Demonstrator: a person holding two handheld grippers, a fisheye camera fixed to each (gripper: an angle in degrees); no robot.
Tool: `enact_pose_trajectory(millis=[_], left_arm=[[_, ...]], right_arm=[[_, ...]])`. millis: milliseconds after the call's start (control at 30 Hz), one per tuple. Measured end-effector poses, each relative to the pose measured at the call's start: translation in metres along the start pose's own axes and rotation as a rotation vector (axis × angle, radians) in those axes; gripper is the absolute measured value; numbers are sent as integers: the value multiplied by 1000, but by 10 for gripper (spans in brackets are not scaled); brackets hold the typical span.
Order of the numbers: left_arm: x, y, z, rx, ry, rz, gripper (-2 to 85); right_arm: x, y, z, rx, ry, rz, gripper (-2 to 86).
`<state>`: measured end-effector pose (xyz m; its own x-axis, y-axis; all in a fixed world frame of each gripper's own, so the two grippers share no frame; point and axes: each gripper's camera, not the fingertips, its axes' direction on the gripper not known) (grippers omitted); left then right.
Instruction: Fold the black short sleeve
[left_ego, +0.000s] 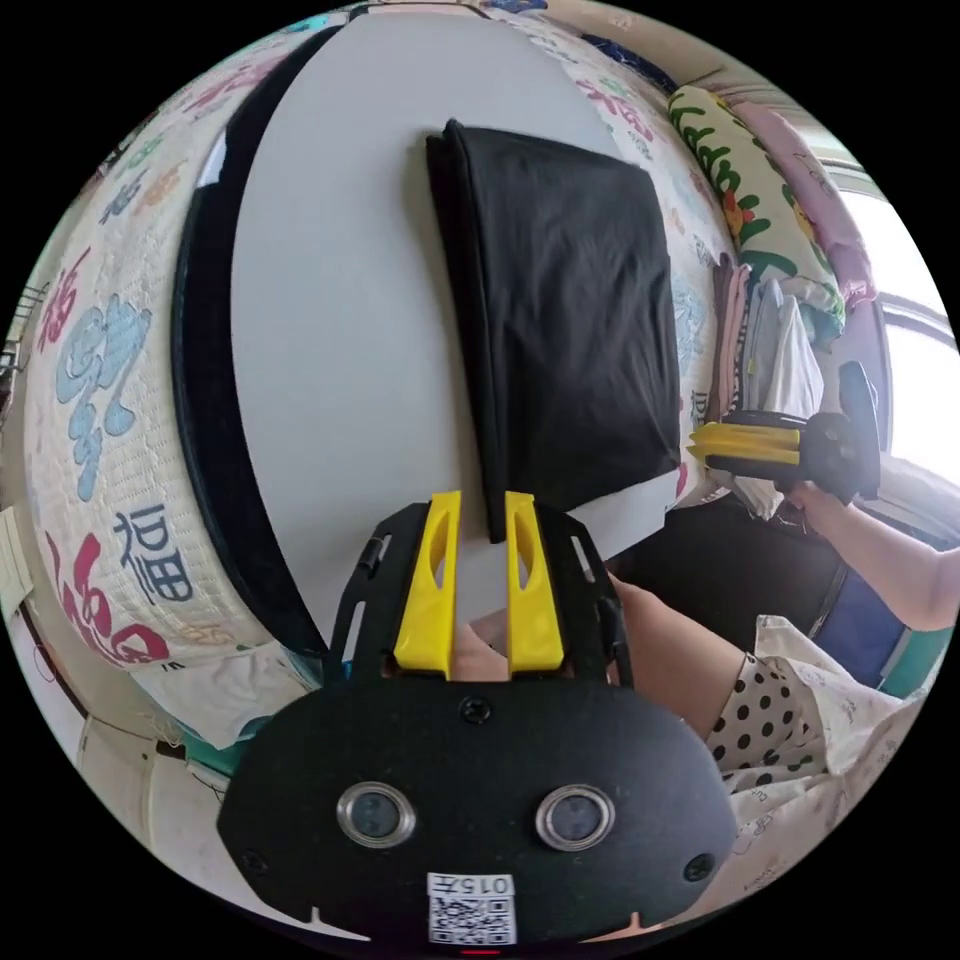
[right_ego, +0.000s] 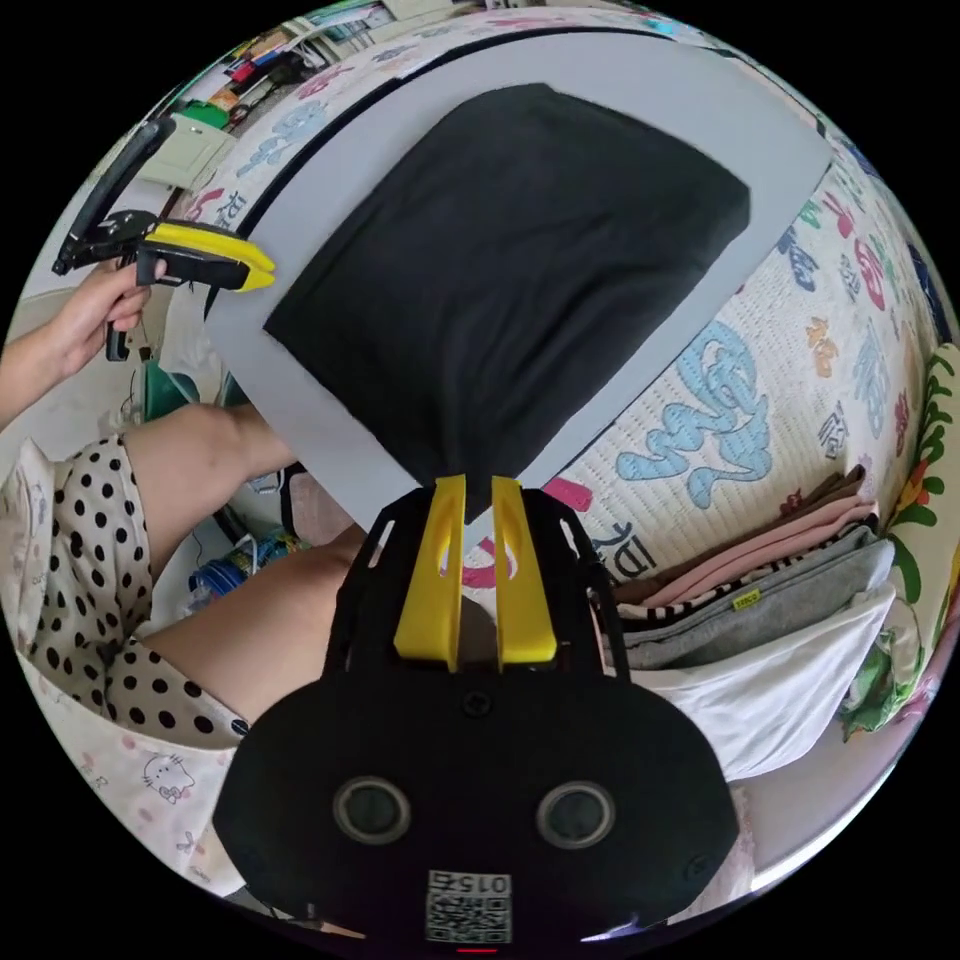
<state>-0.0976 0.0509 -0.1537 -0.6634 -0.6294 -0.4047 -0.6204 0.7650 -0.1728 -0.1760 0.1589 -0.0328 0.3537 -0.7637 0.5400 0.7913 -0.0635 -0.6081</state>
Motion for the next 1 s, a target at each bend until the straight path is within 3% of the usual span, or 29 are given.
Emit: enact_pose_trajectory(millis=[167,267,567,767,1000], left_arm=[[-29,-58,-77,272,-3,22,73],[-47,-104,-95,392,16,0,66],[-89,-199,-85,379,148,12,32],[-102,-212,-88,343,154,80,5],[-125,-208,-90,338,149,98,1]], right_arm=[[17,-77,-99,364,-29,164,56],[12,-150,-120,453,-97,197,68],[-51,-288,-117,311,-93,164,93],[-81,-282,-153,325,-100,238,12],[-147,-254,-218,387,-124,141,-1]])
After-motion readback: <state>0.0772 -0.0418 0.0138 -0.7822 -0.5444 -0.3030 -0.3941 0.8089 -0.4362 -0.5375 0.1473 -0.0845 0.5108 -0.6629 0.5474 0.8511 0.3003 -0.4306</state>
